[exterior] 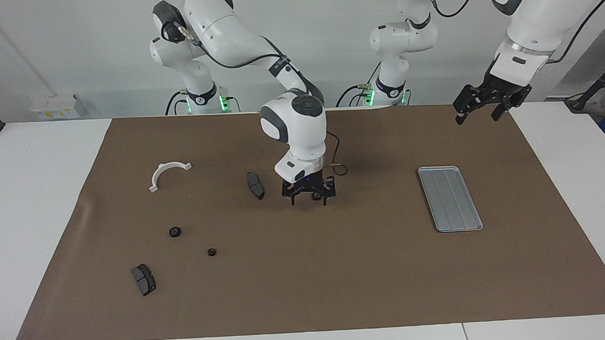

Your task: Place bearing gear from tray to pile

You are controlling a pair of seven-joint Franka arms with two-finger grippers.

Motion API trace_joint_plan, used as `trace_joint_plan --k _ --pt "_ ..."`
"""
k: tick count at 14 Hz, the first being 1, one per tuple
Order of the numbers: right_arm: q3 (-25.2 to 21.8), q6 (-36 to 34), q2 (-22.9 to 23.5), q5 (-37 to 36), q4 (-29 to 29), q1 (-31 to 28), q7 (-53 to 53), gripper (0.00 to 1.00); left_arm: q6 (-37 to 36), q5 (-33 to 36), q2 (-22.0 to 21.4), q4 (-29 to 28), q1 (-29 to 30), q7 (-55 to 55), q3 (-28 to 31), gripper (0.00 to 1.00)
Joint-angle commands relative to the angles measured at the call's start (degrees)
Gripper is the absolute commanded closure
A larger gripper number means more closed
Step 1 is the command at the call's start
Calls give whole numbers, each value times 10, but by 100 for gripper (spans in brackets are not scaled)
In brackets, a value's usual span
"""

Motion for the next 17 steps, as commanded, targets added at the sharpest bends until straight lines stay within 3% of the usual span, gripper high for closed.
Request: trace_joint_plan --k 1,5,10,17 --pt "1 -4 5 -12 -4 -1 15 0 6 10 -6 -8 2 8 3 0" --pt "2 33 -4 -5 -50 -6 17 0 6 8 -6 -7 2 8 4 0" --pt "2 21 -15 -4 -69 -2 21 0 6 8 -6 -7 2 8 7 0" --pt "13 13 -16 -3 -69 0 35 17 -4 8 -10 -6 3 3 9 0"
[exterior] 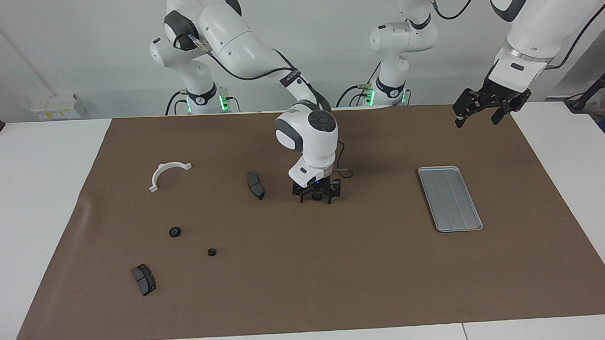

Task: Place bearing gear from tray to pile
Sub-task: 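Grasp the third bearing at the table center with the right gripper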

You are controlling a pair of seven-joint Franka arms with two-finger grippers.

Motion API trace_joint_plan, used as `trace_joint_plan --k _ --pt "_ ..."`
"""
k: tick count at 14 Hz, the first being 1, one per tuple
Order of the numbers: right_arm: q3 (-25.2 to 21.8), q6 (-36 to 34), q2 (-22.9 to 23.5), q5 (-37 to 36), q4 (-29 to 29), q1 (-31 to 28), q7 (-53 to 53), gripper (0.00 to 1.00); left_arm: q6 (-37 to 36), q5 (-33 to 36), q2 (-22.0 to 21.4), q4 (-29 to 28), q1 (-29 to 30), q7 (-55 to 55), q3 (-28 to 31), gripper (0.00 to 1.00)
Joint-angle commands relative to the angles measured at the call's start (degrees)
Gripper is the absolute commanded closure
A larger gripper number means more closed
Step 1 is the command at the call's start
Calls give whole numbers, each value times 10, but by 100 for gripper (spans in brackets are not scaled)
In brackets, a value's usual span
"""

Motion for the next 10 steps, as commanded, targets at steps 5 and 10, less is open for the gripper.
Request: trace_joint_plan --k 5,10 --pt "8 -14 -19 1 -18 -1 23 55 -3 8 -9 -6 1 1 1 0" --pt "8 -13 -20 1 -14 -3 30 100 5 8 -8 -6 1 0 1 0"
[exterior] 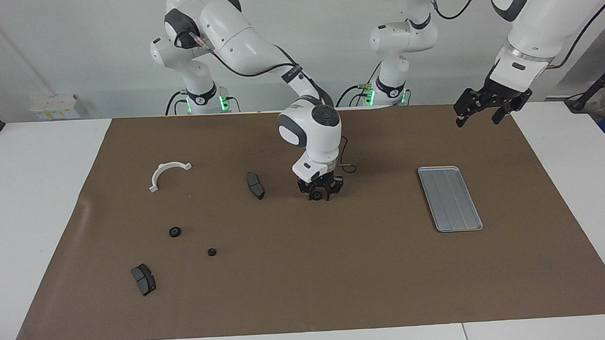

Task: Place bearing gear from tray to pile
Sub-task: 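Grasp the third bearing at the table center with the right gripper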

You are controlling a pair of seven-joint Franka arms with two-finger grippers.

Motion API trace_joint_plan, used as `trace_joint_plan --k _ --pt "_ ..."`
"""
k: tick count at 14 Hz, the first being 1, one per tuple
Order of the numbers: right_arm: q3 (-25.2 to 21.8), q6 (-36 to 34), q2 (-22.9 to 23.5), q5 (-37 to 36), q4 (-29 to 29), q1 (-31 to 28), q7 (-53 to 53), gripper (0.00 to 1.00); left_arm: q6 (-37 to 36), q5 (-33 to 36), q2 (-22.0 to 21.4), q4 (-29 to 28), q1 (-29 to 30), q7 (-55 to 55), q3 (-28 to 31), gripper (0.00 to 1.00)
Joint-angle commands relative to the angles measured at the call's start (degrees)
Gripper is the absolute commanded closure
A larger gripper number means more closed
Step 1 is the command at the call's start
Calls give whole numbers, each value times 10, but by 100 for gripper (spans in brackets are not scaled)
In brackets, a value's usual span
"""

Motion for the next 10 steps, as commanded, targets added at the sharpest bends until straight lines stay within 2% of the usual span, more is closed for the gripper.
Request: trace_joint_plan --k 1,4,7,10 --pt "2 -2 -18 -1 -13 -8 18 100 4 8 -8 -6 1 0 0 0" --pt "2 3 -53 -1 -28 -47 8 100 1 8 -8 -6 4 2 1 0" --pt "3 10 -124 0 -109 -101 -45 100 1 8 -8 -6 14 2 1 0" --pt "5 20 -185 21 -190 -164 -145 100 2 8 -8 -6 13 2 1 0"
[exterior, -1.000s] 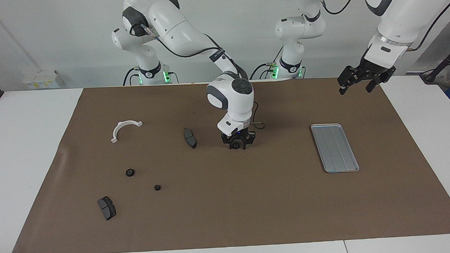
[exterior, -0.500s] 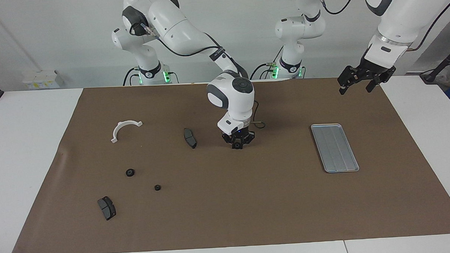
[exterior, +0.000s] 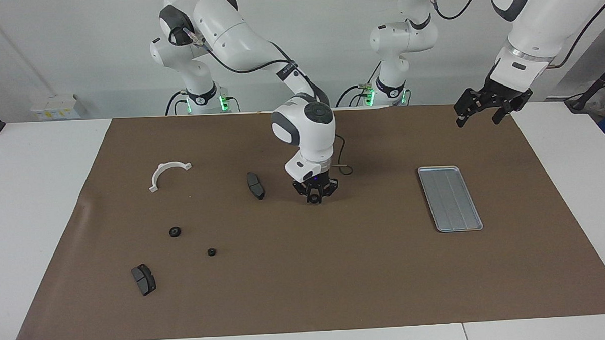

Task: Place bearing gear from tray to pile
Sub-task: 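Carry the third bearing beside the other two and release it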

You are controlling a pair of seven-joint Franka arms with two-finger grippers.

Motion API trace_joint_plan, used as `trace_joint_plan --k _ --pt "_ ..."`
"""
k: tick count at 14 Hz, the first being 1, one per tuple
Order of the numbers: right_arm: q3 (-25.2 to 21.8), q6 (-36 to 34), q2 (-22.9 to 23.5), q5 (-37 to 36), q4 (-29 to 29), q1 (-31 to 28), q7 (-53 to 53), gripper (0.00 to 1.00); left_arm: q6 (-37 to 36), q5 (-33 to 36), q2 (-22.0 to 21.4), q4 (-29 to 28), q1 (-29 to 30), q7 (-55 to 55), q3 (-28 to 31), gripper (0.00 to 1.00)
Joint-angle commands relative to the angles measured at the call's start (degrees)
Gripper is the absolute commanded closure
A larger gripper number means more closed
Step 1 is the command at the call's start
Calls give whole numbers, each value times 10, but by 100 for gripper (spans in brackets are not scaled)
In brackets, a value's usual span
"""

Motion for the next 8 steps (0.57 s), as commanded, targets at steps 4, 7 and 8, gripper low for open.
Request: trace_joint_plan --k 4,7,8 --pt "9 47 -107 55 -171 -127 -207 100 2 8 -8 -6 2 2 -1 0" --pt "9 114 -127 63 -243 -167 -262 100 2 8 -8 -6 1 2 -1 0" --pt "8 115 -130 64 -253 -181 -282 100 2 8 -8 -6 1 2 -1 0"
